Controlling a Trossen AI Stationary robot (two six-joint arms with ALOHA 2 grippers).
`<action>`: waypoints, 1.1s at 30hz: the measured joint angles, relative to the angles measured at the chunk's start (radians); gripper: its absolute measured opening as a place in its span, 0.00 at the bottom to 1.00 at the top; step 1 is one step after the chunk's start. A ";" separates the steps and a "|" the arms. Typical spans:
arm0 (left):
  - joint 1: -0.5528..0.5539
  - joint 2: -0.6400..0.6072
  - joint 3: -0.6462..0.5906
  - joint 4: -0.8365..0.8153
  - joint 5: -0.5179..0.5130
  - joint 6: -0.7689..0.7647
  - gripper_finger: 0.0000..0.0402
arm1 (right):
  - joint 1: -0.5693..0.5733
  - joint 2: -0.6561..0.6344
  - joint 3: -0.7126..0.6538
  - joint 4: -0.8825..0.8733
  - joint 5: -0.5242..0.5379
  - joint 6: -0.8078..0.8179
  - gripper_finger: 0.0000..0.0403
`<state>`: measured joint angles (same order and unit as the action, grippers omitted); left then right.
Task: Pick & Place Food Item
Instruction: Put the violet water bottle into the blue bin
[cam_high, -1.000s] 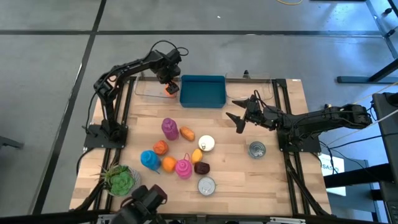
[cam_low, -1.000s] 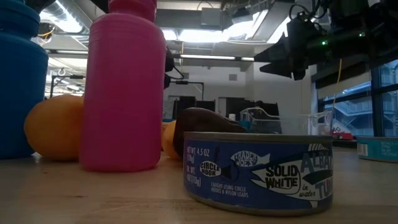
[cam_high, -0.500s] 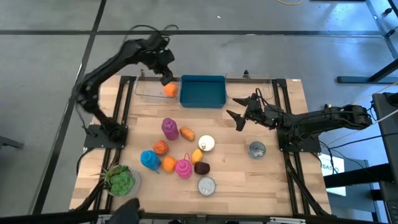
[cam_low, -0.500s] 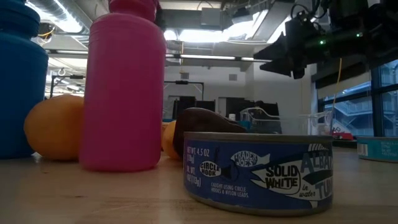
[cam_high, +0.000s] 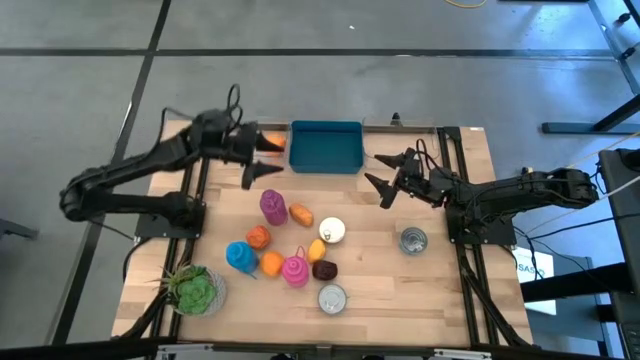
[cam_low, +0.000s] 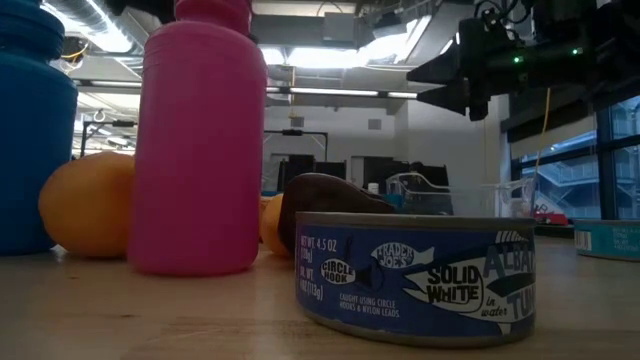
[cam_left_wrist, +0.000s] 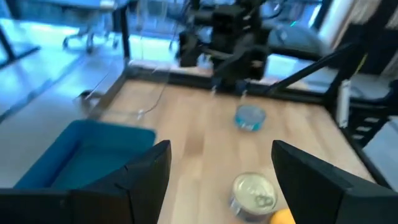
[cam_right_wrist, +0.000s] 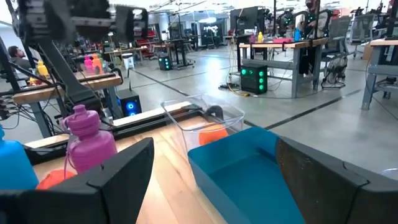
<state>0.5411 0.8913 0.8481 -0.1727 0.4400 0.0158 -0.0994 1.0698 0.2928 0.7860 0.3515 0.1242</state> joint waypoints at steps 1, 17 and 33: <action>-0.012 -0.019 -0.039 0.055 0.001 -0.015 0.66 | 0.000 0.000 0.000 -0.001 0.000 0.003 0.83; -0.137 -0.055 -0.270 0.441 -0.001 0.025 0.66 | 0.000 0.000 0.000 0.033 -0.001 0.153 0.83; -0.137 -0.039 -0.163 0.201 0.050 -0.056 0.66 | 0.000 0.006 0.000 0.043 -0.001 0.129 0.83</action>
<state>0.4046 0.8520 0.6852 0.0285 0.4900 -0.0399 -0.0994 1.0760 0.2928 0.8291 0.3508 0.2536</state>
